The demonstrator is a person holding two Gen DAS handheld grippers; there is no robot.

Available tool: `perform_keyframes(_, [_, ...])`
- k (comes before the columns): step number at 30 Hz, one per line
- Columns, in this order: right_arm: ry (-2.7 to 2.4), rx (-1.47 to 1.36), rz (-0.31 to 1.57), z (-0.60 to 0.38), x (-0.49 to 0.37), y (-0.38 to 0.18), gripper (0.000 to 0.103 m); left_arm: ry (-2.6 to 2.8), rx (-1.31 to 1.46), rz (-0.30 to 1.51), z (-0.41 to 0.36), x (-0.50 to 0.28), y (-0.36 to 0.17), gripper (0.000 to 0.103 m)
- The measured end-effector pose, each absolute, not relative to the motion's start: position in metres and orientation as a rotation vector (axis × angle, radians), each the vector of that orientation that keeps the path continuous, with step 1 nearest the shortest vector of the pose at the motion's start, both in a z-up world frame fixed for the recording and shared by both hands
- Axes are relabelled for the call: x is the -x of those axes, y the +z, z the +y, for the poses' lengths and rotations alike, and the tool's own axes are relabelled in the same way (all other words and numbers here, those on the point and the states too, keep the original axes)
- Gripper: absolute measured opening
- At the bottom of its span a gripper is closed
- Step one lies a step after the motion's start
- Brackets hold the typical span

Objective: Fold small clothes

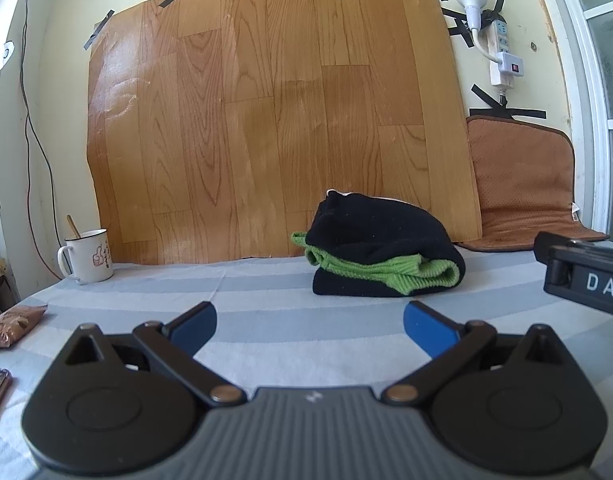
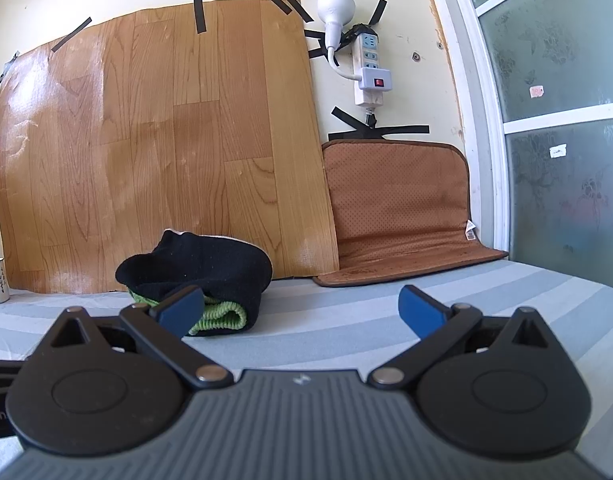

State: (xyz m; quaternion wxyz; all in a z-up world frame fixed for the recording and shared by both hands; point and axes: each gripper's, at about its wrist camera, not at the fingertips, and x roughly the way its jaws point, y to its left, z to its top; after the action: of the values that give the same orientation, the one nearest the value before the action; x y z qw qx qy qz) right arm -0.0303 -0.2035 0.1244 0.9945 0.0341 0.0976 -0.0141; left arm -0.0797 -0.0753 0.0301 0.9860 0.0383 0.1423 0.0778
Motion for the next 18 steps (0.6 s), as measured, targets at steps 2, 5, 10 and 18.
perform_keyframes(2, [-0.027, -0.069, 0.194, -0.2037, 0.0301, 0.1246, 0.103, 0.158, -0.078, 0.285, -0.0751, 0.0796, 0.0303, 0.103])
perform_keyframes(5, [-0.027, -0.070, 0.194, -0.2035, 0.0304, 0.1244, 0.103, 0.158, -0.078, 0.285, -0.0751, 0.0799, 0.0305, 0.103])
perform_keyframes(10, [-0.022, -0.073, 0.199, -0.2035, 0.0296, 0.1242, 0.103, 0.158, -0.078, 0.285, -0.0751, 0.0798, 0.0303, 0.103])
perform_keyframes(18, [-0.014, -0.075, 0.200, -0.2032, 0.0294, 0.1248, 0.103, 0.165, -0.081, 0.278, -0.0746, 0.0819, 0.0311, 0.103])
